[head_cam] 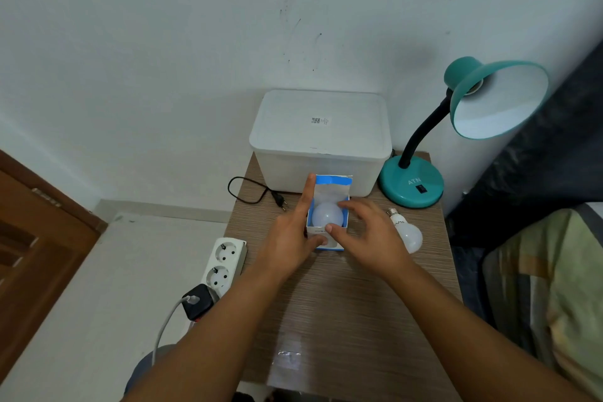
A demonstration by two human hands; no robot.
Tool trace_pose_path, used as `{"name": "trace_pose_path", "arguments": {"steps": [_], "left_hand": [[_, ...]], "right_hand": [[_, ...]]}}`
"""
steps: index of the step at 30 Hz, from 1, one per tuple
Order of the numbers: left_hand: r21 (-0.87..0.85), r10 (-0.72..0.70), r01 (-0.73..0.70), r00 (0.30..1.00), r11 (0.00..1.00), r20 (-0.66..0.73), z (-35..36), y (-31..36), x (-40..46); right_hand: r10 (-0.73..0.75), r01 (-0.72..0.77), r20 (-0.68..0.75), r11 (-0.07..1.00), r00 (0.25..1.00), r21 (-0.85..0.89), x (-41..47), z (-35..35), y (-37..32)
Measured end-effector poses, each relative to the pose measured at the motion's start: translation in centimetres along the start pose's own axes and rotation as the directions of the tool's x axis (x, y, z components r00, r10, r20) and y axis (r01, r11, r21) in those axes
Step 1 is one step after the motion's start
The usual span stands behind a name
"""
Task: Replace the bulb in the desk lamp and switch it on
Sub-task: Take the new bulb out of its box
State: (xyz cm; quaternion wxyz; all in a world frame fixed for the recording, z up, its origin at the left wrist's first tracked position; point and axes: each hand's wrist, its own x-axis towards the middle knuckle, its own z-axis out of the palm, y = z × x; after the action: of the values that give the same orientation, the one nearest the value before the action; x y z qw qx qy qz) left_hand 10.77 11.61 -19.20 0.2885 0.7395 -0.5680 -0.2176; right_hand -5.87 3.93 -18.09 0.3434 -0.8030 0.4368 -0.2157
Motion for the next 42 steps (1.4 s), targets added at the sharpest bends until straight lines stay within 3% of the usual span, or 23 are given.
{"name": "trace_pose_path", "arguments": {"steps": [10, 21, 33, 38, 42], "left_hand": [[0.025, 0.006, -0.006, 1.0, 1.0, 0.008, -0.2, 0.2, -0.1], [0.026, 0.015, -0.015, 1.0, 1.0, 0.016, -0.4, 0.0, 0.4], [0.039, 0.052, -0.053, 0.998, 0.998, 0.022, -0.4, -0.2, 0.2], [0.06, 0.025, -0.025, 1.0, 0.998, 0.001, -0.3, 0.2, 0.1], [0.069, 0.019, -0.02, 1.0, 0.997, 0.008, -0.3, 0.5, -0.2]], "right_hand": [[0.126, -0.122, 0.02, 0.982, 0.992, -0.141, 2.2, 0.1, -2.2], [0.307, -0.255, 0.274, 0.944, 0.911, -0.212, 5.0, -1.2, -3.8], [0.209, -0.22, 0.086, 0.964, 0.974, 0.15, 2.0, -2.4, -3.2], [0.215, -0.192, -0.01, 0.891, 0.977, 0.412, -0.6, -3.3, -2.7], [0.25, -0.175, -0.081, 0.84, 0.965, 0.514, -3.0, -4.0, -2.1]]}}
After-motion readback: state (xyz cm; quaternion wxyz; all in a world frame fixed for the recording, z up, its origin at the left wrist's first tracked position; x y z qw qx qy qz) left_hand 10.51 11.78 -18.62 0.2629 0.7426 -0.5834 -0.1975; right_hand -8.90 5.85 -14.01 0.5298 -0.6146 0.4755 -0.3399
